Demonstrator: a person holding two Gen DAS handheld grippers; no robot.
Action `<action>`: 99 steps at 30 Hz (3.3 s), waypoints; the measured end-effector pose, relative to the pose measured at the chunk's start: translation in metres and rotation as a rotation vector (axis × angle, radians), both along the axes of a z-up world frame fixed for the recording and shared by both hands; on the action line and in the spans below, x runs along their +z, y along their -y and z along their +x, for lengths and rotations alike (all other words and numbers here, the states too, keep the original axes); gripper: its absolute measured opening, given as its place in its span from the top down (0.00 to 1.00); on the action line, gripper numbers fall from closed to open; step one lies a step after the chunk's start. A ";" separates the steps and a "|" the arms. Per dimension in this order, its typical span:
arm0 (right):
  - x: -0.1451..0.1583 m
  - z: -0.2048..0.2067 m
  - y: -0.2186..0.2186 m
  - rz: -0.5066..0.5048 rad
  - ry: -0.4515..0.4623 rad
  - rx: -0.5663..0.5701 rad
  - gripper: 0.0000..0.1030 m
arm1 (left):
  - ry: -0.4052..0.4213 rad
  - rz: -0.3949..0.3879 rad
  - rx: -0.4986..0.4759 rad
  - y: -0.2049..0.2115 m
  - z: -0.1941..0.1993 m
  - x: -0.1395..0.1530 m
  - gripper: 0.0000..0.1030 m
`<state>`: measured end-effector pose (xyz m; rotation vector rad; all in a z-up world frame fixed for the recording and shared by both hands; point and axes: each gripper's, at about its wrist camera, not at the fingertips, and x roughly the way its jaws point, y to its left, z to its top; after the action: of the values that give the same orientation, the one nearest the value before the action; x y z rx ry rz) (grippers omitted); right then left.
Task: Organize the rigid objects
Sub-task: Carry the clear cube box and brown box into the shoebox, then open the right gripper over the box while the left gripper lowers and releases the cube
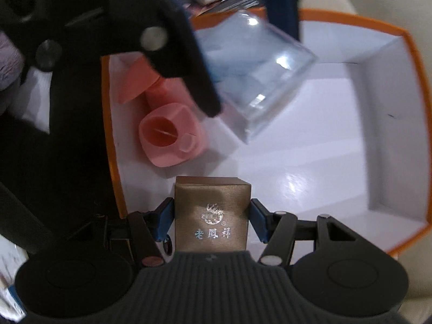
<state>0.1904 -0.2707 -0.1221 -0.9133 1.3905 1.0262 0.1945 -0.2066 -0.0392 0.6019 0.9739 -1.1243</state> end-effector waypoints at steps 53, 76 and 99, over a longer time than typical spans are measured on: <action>0.059 -0.012 0.102 0.191 0.402 -0.555 0.93 | -0.088 -0.084 -0.093 0.058 -0.017 -0.026 0.49; 0.049 -0.027 0.132 0.181 0.499 -0.775 0.93 | -0.203 0.021 -0.143 0.113 -0.030 -0.069 0.49; 0.051 -0.030 0.126 0.168 0.509 -0.770 0.93 | -0.242 -0.043 -0.059 0.095 -0.011 -0.054 0.97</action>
<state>0.1608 -0.3965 -0.0709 -0.3983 1.0531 0.2830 0.1834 -0.3018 -0.0934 0.4694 1.1419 -1.2881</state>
